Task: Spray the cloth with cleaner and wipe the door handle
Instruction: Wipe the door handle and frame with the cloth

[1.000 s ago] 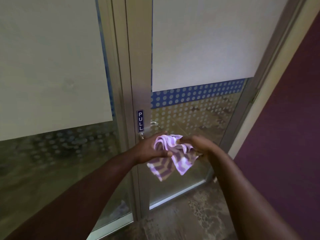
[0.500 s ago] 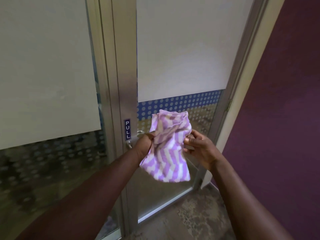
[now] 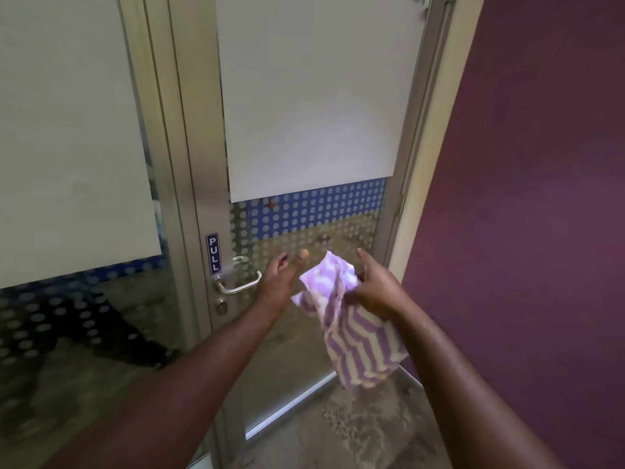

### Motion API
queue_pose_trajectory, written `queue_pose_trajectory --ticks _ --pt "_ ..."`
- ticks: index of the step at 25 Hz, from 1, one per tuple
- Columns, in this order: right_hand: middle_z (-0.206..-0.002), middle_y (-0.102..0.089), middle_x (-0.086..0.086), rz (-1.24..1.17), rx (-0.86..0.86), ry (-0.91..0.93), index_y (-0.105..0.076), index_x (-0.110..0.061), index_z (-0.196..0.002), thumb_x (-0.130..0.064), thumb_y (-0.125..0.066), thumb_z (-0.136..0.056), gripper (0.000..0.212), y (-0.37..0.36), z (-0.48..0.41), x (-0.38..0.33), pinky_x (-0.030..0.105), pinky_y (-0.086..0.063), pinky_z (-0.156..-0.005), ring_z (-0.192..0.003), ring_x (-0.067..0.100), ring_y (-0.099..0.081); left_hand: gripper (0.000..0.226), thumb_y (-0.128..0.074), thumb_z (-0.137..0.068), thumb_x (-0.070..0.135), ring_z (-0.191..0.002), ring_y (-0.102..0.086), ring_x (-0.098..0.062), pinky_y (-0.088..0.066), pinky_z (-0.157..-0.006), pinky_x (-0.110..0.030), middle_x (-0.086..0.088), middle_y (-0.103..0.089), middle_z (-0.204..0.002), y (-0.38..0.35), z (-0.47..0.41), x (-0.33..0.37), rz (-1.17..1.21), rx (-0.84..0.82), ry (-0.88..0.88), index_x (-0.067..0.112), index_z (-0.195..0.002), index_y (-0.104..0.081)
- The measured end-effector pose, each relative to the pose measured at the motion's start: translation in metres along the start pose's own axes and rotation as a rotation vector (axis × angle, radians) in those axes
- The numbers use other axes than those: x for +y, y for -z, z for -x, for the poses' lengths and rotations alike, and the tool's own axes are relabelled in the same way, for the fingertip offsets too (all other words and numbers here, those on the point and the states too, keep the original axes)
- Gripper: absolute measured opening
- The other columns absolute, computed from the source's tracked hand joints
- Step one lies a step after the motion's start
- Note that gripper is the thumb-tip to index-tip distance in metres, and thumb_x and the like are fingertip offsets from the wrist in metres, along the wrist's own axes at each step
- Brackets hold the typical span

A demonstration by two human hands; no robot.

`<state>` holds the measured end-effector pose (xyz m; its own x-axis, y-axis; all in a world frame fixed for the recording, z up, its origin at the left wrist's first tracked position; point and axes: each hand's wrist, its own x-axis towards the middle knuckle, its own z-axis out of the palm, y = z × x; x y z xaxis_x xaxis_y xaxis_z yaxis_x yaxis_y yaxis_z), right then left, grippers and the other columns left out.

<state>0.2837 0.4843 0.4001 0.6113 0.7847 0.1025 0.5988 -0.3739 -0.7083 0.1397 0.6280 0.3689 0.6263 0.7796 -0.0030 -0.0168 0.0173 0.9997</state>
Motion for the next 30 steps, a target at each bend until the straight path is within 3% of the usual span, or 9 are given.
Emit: queue_pose_trajectory --ticks 4,7,9,13,17,20,24,27,30 --pt "-0.116 -0.069 -0.001 0.053 -0.052 0.089 -0.014 -0.031 -0.166 -0.009 -0.088 -0.07 0.123 0.013 0.028 0.007 0.029 -0.054 -0.068 -0.092 0.017 -0.068 0.088 -0.089 -0.067 0.057 -0.105 -0.066 0.003 -0.051 -0.09 -0.016 0.012 -0.066 -0.121 -0.031 0.019 0.019 -0.413 -0.224 -0.189 0.022 -0.141 -0.059" --pt "-0.104 -0.064 -0.012 -0.016 0.041 0.149 -0.024 -0.034 -0.164 -0.013 -0.093 -0.067 0.121 0.033 0.054 0.014 0.019 -0.053 -0.062 -0.076 0.004 -0.063 0.033 -0.083 -0.087 0.012 -0.095 -0.067 -0.015 -0.053 -0.09 -0.031 -0.006 -0.077 -0.108 -0.043 0.033 0.022 -0.461 -0.261 -0.21 0.01 -0.119 -0.075" --pt "-0.108 -0.064 -0.012 -0.006 0.07 0.173 -0.03 -0.033 -0.162 -0.009 -0.094 -0.067 0.117 0.05 0.073 0.019 0.008 -0.046 -0.061 -0.075 -0.005 -0.06 0.041 -0.08 -0.087 0.003 -0.105 -0.065 -0.017 -0.049 -0.093 -0.028 -0.01 -0.073 -0.121 -0.044 0.053 0.028 -0.465 -0.298 -0.253 0.01 -0.127 -0.073" --pt "-0.114 -0.059 -0.016 0.018 -0.046 0.189 -0.033 -0.032 -0.161 0.01 -0.082 -0.073 0.109 0.066 0.108 0.012 0.013 -0.053 -0.065 -0.091 -0.002 -0.063 0.088 -0.09 -0.079 0.026 -0.153 -0.032 -0.018 -0.024 -0.127 -0.037 -0.001 -0.036 -0.166 -0.05 0.086 0.041 -0.88 -0.479 -0.497 0.029 -0.155 -0.046" --pt "-0.119 -0.058 -0.004 0.011 -0.031 0.172 -0.035 -0.034 -0.159 0.004 -0.086 -0.075 0.106 0.074 0.133 0.007 0.022 -0.055 -0.071 -0.098 0.012 -0.063 0.042 -0.088 -0.083 0.022 -0.107 -0.07 -0.025 -0.057 -0.096 -0.048 -0.007 -0.074 -0.118 -0.059 0.096 0.054 -0.794 -0.62 -0.427 0.014 -0.12 -0.07" --pt "-0.121 -0.064 -0.006 0.177 -0.085 0.088 -0.048 -0.033 -0.147 -0.013 -0.094 -0.072 0.09 0.087 0.144 0.011 0.029 -0.057 -0.085 -0.101 0.015 -0.066 0.018 -0.078 -0.089 0.013 -0.088 -0.07 -0.025 -0.056 -0.078 -0.042 -0.016 -0.077 -0.104 -0.054 0.093 0.058 -0.882 -0.675 -0.461 0.005 -0.105 -0.074" --pt "-0.097 -0.068 -0.012 0.262 -0.135 -0.05 -0.066 -0.032 -0.097 -0.015 -0.09 -0.076 0.036 0.096 0.155 0.01 0.014 -0.049 -0.07 -0.092 0.015 -0.064 0.023 -0.073 -0.089 0.006 -0.096 -0.064 -0.019 -0.048 -0.08 -0.03 -0.006 -0.071 -0.106 -0.035 0.085 0.069 -0.946 -0.751 -0.457 0.01 -0.111 -0.069" --pt "-0.106 -0.071 -0.005 0.117 -0.073 -0.075 -0.067 -0.026 -0.113 -0.006 -0.088 -0.076 0.047 0.097 0.155 -0.008 0.024 -0.054 -0.077 -0.095 0.013 -0.068 0.04 -0.085 -0.086 0.025 -0.102 -0.067 -0.014 -0.052 -0.08 -0.024 0.007 -0.07 -0.112 -0.027 0.084 0.071 -0.993 -0.879 -0.355 0.02 -0.12 -0.067" --pt "-0.114 -0.072 0.005 -0.079 0.129 -0.069 -0.067 -0.023 -0.128 -0.007 -0.088 -0.077 0.058 0.091 0.154 -0.023 0.019 -0.055 -0.073 -0.096 0.016 -0.071 0.029 -0.086 -0.087 0.035 -0.091 -0.078 -0.017 -0.063 -0.082 -0.029 0.0 -0.081 -0.103 -0.028 0.089 0.062 -0.749 -0.944 -0.21 0.016 -0.107 -0.078"
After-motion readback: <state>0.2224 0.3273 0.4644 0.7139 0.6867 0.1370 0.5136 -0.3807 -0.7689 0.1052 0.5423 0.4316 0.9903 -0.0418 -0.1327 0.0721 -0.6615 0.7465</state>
